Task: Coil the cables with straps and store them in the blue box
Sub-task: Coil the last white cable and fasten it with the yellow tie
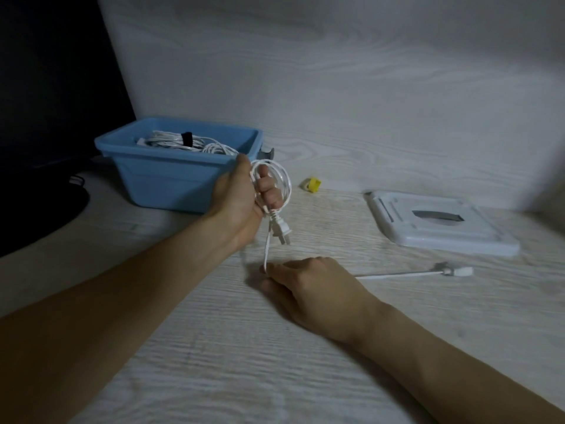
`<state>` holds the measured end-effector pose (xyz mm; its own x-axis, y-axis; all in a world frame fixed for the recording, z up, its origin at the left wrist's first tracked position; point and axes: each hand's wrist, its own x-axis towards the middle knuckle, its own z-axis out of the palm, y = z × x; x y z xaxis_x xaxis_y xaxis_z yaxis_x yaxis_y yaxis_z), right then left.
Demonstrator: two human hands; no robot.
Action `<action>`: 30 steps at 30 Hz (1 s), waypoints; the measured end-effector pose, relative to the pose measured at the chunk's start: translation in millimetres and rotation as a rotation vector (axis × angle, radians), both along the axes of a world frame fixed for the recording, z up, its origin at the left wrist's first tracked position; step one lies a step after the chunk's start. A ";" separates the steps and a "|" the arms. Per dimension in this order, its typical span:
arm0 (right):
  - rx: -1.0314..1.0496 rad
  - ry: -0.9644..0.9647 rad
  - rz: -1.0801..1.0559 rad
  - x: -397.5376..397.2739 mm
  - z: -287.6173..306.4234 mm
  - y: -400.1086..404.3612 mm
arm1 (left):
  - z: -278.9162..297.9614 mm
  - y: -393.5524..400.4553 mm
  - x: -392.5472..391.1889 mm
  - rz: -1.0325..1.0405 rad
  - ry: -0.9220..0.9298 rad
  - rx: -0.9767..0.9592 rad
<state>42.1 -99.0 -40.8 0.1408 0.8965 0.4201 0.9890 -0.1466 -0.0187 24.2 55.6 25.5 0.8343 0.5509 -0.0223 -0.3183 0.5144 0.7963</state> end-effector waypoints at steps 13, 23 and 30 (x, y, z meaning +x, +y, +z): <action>0.550 0.080 -0.113 15.5 27.0 -20.5 | -9.5 1.7 -13.8 -0.719 0.344 0.974; 0.521 0.293 -0.190 41.1 20.2 -24.9 | 11.7 6.3 -25.8 -0.726 0.353 0.872; 0.480 0.432 -0.241 37.4 13.4 -20.6 | 20.4 7.2 -29.7 -0.755 0.323 0.715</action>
